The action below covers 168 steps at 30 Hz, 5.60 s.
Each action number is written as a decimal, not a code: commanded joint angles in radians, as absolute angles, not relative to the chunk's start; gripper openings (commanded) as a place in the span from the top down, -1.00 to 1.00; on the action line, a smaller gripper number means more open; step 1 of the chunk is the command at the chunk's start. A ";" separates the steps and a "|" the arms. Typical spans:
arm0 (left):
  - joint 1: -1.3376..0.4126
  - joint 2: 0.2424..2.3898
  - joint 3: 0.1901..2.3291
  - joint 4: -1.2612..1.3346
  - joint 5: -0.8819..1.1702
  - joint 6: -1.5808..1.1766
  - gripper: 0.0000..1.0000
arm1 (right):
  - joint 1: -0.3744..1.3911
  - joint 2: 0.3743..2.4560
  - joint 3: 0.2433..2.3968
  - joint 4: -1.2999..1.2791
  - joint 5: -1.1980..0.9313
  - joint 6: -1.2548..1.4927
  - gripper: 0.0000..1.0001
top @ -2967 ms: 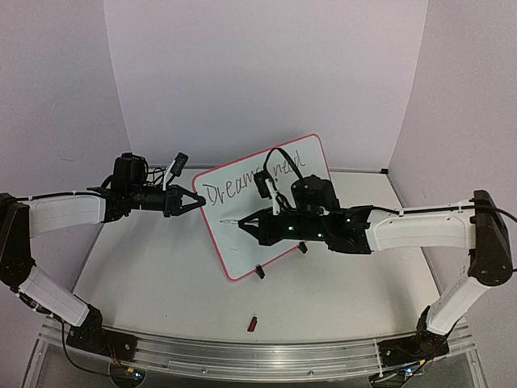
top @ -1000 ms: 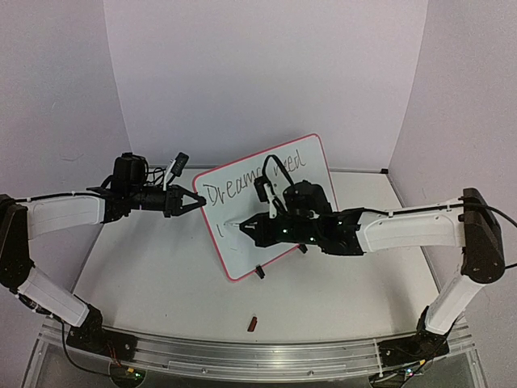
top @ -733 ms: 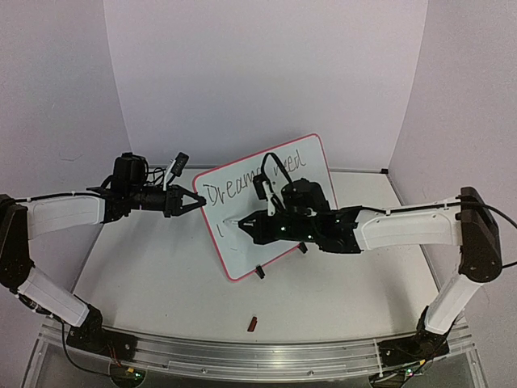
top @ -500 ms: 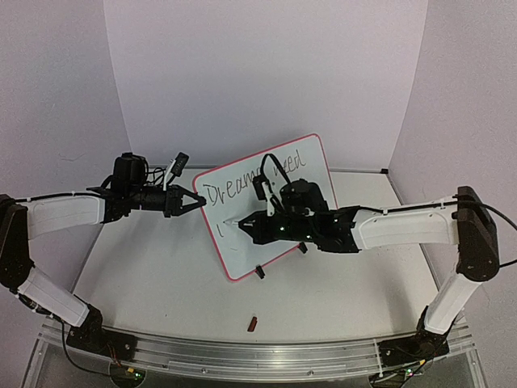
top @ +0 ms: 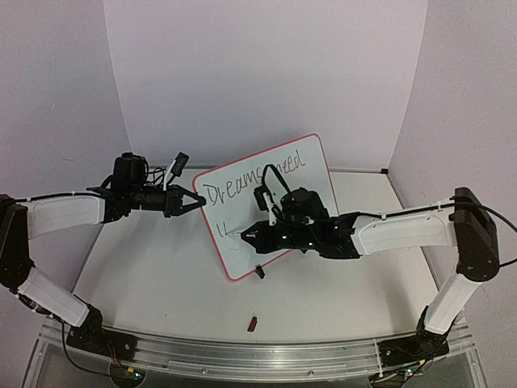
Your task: Write a sentence on the whiteboard
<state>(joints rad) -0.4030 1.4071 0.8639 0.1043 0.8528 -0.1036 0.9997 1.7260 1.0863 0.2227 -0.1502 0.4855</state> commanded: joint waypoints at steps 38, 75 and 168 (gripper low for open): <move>-0.426 1.416 0.862 0.053 0.814 0.009 1.00 | 0.999 1.687 1.092 0.196 -0.142 0.500 1.00; -0.426 1.414 0.865 0.051 0.813 0.010 1.00 | 1.010 1.757 1.069 0.215 -0.252 0.550 1.00; -0.430 1.413 0.865 0.042 0.805 0.018 1.00 | 0.917 1.669 1.112 0.229 -0.172 0.502 1.00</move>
<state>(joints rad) -0.4061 1.4071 0.8639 0.1036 0.8429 -0.1040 0.9218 1.7088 1.0538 0.2080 -0.2630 0.5222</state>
